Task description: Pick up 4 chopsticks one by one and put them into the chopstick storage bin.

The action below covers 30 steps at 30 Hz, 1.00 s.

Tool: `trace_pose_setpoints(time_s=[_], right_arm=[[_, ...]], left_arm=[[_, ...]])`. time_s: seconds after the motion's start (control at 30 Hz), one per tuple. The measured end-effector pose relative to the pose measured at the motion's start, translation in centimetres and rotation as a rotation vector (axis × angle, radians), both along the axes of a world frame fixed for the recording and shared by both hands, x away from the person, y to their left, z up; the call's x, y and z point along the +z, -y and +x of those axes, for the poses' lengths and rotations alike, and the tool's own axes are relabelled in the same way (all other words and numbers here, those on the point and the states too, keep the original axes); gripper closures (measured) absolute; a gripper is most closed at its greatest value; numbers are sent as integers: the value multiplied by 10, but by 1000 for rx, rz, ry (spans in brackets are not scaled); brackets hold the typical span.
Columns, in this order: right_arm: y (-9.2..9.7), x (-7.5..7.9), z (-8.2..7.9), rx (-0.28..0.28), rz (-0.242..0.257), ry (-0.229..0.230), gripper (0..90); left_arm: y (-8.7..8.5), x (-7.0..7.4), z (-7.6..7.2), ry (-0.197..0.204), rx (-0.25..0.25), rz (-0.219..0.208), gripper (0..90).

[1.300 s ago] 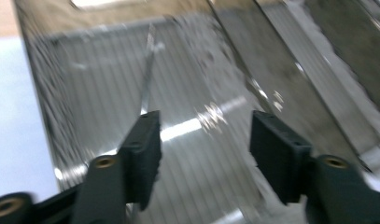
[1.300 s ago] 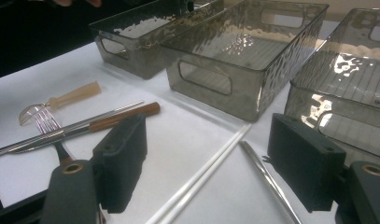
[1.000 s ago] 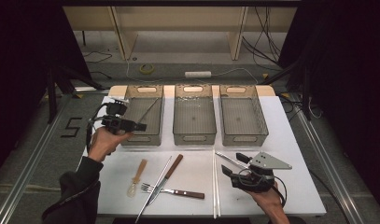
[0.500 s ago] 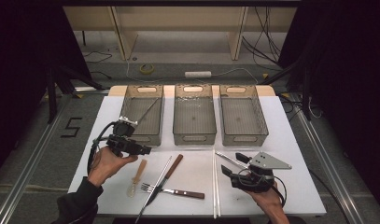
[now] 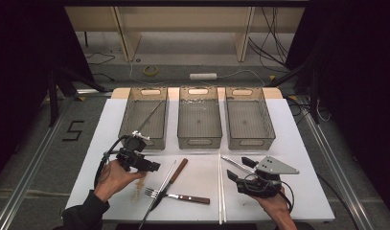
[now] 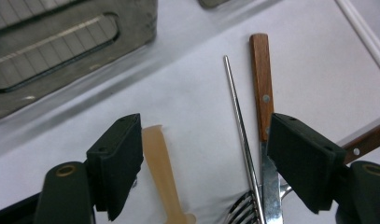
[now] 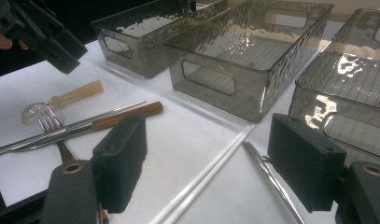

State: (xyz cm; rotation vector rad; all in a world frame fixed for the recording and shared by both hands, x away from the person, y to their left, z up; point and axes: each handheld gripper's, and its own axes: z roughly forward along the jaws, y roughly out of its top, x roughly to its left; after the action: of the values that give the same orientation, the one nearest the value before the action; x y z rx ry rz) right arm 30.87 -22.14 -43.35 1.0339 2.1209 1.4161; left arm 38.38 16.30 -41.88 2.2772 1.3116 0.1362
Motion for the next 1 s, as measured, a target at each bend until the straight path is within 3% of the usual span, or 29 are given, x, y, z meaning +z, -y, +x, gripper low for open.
trace_pose_setpoints(time_s=[0.5, 1.0], right_arm=[[0, 1, -1, -3, -1, 0, 294], [0, 0, 0, -4, -1, -2, 294]], left_arm=[[12, -12, -15, -45, -43, 29, 350], [30, -28, -24, -100, -114, 59, 567]])
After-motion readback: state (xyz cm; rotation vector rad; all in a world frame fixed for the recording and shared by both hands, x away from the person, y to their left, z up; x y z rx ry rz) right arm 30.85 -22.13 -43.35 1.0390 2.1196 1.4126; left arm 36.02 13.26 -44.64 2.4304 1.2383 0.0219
